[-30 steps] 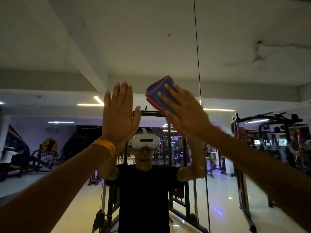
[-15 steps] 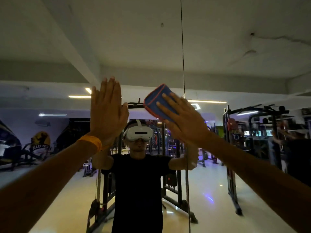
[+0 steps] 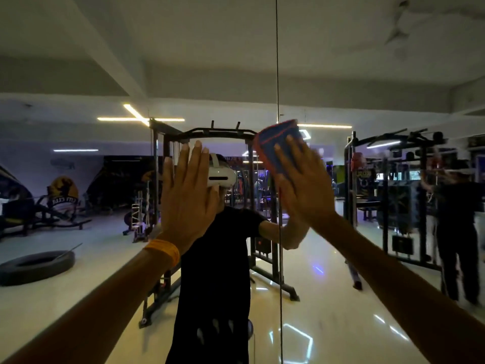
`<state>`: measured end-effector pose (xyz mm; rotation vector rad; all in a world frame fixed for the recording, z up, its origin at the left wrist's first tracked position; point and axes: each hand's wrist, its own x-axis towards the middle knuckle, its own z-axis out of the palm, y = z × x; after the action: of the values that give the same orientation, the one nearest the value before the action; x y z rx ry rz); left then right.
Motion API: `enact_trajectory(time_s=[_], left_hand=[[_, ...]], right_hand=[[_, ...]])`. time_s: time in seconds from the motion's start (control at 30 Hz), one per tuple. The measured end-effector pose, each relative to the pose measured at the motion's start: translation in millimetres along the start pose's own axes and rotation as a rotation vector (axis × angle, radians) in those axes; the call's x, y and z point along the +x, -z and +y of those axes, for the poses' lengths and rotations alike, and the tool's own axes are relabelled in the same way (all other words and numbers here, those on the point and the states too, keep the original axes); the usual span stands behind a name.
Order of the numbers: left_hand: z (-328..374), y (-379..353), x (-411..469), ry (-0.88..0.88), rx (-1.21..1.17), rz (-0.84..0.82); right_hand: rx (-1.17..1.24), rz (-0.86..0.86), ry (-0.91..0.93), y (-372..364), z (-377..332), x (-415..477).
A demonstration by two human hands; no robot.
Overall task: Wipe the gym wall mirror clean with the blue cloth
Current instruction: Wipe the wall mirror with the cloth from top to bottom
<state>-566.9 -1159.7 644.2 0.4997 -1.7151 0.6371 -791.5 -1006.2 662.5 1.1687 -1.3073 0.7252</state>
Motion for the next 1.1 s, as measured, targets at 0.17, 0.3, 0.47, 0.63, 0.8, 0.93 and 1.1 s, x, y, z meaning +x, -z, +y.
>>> enact_trajectory(time_s=[0.17, 0.3, 0.47, 0.63, 0.8, 0.93, 1.1], left_hand=[[0, -2, -2, -0.01, 0.051, -0.012], [-1, -1, -3, -0.009, 0.036, -0.013], [1, 0, -2, -0.003, 0.065, -0.05], [2, 1, -2, -0.001, 0.064, -0.045], [0, 0, -2, -0.017, 0.054, -0.025], [0, 0, -3, -0.014, 0.053, -0.03], [1, 3, -1, -0.021, 0.054, -0.035]], right_hand=[[-0.014, 0.113, -0.309, -12, -14, -21], [0.016, -0.075, 0.188, -12, -40, -77], [-0.017, 0.049, -0.066, 10, 57, -26], [0.004, 0.038, -0.149, -18, -24, -52], [0.015, -0.011, 0.111, -6, 18, -35], [-0.016, 0.14, -0.365, -6, 41, -2], [-0.01, -0.07, 0.137, -15, -26, -51]])
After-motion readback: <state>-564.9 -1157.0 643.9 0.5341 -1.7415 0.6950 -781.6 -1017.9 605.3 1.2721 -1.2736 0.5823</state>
